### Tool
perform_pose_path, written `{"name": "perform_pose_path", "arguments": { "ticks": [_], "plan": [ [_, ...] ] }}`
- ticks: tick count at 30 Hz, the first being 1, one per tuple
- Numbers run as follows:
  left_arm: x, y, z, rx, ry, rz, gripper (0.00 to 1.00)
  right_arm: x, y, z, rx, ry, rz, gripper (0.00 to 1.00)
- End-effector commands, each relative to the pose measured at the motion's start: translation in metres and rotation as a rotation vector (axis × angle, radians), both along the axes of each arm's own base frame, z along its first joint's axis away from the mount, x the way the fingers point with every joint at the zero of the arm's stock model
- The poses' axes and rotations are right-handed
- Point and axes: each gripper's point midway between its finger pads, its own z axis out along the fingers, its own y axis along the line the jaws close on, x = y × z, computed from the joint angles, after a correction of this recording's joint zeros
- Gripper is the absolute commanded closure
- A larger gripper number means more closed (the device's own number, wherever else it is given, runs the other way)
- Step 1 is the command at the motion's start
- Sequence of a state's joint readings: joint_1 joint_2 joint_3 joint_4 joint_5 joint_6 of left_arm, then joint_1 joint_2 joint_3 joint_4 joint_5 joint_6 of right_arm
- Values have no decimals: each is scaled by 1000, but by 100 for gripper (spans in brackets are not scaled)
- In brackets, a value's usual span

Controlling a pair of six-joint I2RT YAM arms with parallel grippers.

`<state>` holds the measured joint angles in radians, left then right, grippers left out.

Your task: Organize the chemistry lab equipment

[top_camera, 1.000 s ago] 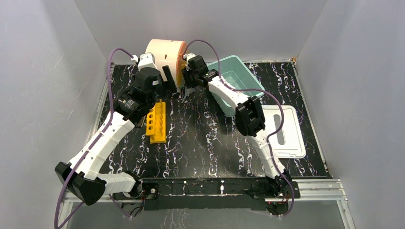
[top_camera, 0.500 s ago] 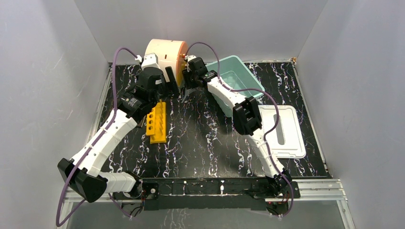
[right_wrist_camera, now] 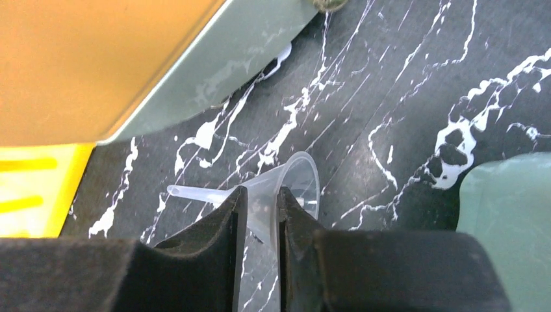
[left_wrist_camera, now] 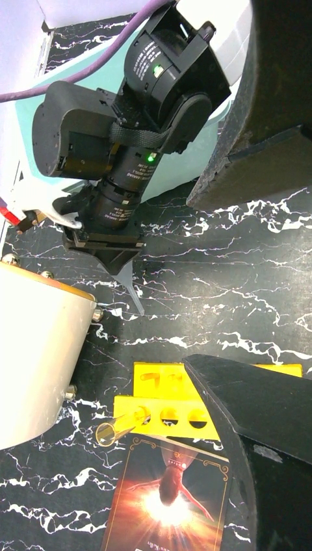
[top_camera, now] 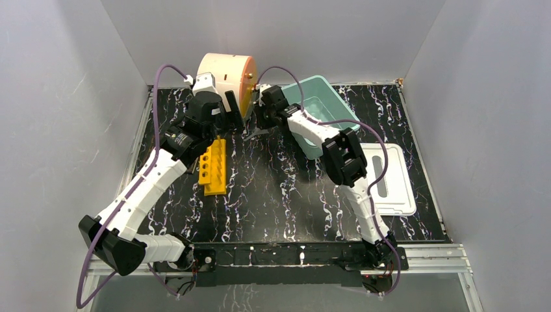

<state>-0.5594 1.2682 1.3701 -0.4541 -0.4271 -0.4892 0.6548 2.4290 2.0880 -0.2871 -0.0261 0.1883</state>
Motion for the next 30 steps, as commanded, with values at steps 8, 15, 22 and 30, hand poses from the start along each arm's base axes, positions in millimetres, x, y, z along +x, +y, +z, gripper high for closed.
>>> {"name": "perform_pose_path", "arguments": {
  "ticks": [8, 15, 22, 30],
  "plan": [
    [-3, 2, 5, -17, -14, 2, 19, -32, -7, 48, 76, -26, 71, 89],
    [-4, -1, 3, -42, -8, -7, 19, -61, -8, 96, 164, -24, 141, 99],
    [-10, -2, -5, -70, 14, -9, 19, -89, -23, 158, 219, -64, 195, 100],
    [-13, -5, 1, -107, -19, -31, 19, -87, -88, 230, 251, -176, 56, 99]
  ]
}}
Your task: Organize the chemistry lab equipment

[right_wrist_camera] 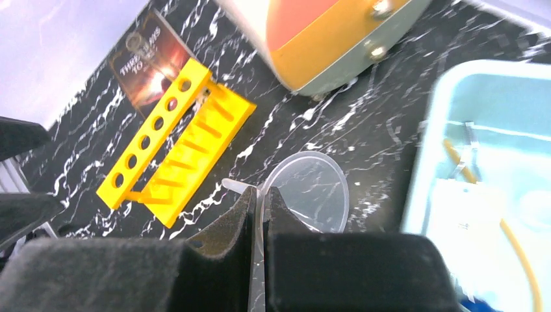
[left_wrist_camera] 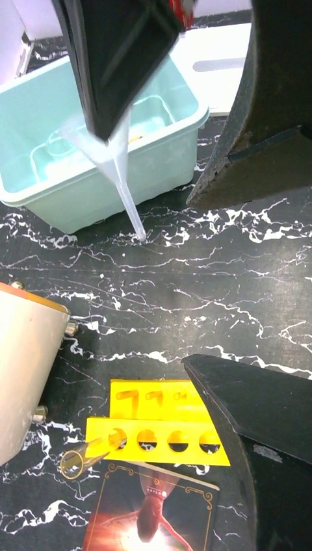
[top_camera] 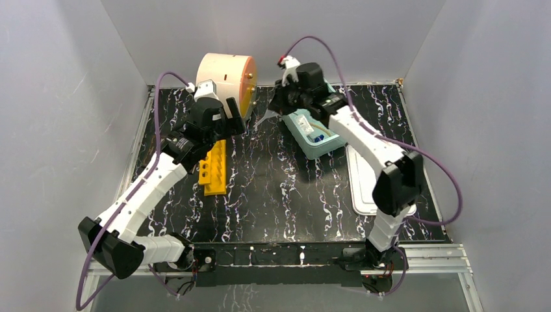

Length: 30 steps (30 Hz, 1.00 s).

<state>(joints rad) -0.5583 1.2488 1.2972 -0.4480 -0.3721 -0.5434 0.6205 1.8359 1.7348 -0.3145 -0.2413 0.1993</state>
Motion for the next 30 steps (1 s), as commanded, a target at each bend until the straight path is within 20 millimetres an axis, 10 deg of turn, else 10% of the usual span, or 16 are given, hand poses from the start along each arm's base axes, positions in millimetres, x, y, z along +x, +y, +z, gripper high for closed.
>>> {"name": "perform_pose_path", "arguments": {
  "ticks": [1, 7, 13, 30],
  "plan": [
    [-3, 0, 26, -65, -82, -12, 19, 7, -52, 50, 30, -84, -115, 99],
    [-3, -5, 28, -69, -92, -47, 18, 22, -133, 60, -18, -124, -322, 99],
    [-3, -10, 24, -74, -80, -67, 18, 33, -199, 26, -165, -92, -517, 99],
    [0, -17, 12, -67, -47, -94, 18, 53, -223, -109, -486, 63, -524, 96]
  ]
}}
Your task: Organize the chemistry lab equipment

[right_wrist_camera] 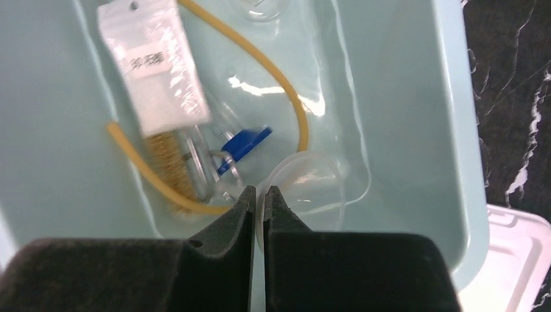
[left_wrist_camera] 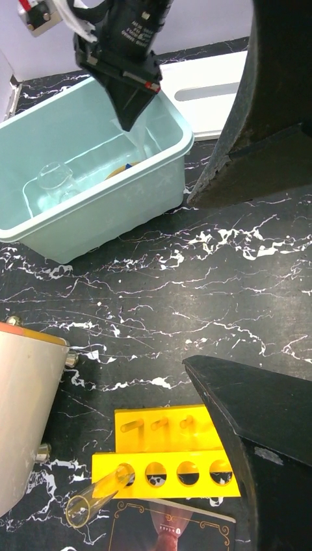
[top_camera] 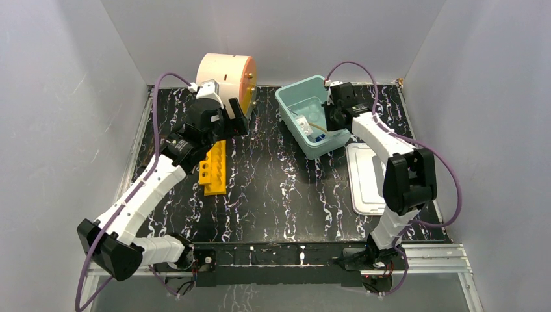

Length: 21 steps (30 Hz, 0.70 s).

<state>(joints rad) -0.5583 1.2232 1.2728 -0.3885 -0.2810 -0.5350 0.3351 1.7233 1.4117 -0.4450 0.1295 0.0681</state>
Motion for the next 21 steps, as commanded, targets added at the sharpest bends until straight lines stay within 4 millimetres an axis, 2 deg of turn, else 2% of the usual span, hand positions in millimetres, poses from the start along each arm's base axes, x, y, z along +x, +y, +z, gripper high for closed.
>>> {"name": "perform_pose_path", "arguments": {
  "ticks": [1, 3, 4, 7, 10, 16, 21],
  "plan": [
    [4, -2, 4, -5, -16, -11, 18, 25, -6, -3, -74, -56, -13, 95],
    [4, -3, 3, -3, -13, -16, 18, 29, -8, -11, -93, -47, -15, 90],
    [4, -3, 2, -2, -11, -19, 18, 30, -8, -13, -98, -44, -13, 85],
    [5, -4, 1, 7, -6, -24, 16, 33, -7, -8, -88, -55, -21, 71],
    [6, -6, 0, 10, 0, -29, 15, 35, -4, 10, -61, -97, -21, 62],
    [8, -9, -1, 6, 3, -40, 15, 35, -4, 47, -28, -160, -39, 54],
    [8, -8, -1, 11, 1, -37, 14, 27, -13, 81, -12, -207, -94, 47]
  ]
}}
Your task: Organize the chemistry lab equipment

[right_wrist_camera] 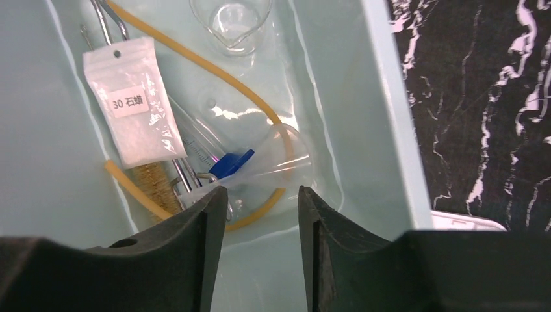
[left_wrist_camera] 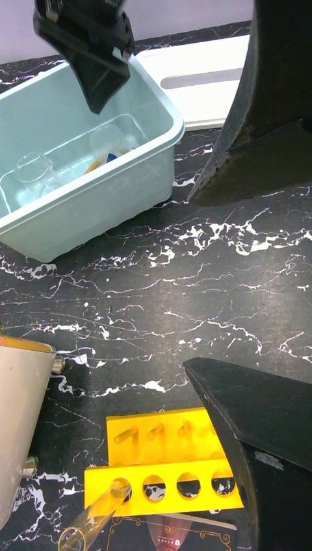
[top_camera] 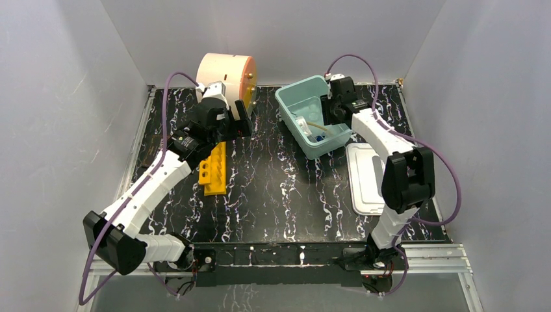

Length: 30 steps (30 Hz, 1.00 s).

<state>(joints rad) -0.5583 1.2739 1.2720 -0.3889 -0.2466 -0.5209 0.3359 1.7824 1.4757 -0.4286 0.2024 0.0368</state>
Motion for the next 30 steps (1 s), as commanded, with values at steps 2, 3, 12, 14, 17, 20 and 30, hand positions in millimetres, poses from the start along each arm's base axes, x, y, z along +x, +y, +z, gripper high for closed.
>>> {"name": "perform_pose_path", "arguments": {
  "ticks": [2, 3, 12, 14, 17, 20, 30],
  "plan": [
    [3, 1, 17, -15, -47, -1, 14, -2, -14, 96, 63, -199, -98, 43],
    [3, 2, 16, -15, -45, -1, 14, -5, -18, 103, 68, -211, -116, 41],
    [-1, 0, 6, -29, -28, -9, 8, -71, -67, 95, 100, -125, -346, 35],
    [-2, -2, 4, -33, -24, -17, 8, -90, -72, 90, 102, -82, -356, 33],
    [-4, -4, 3, -43, -23, -32, 8, -113, -80, 94, 89, -50, -366, 32],
    [-4, -8, -3, -51, -12, -44, 7, -141, -84, 77, 89, 19, -385, 30],
    [-1, -14, -7, -69, 6, -50, 7, -203, -63, -16, 287, 264, -533, 40]
  ]
}}
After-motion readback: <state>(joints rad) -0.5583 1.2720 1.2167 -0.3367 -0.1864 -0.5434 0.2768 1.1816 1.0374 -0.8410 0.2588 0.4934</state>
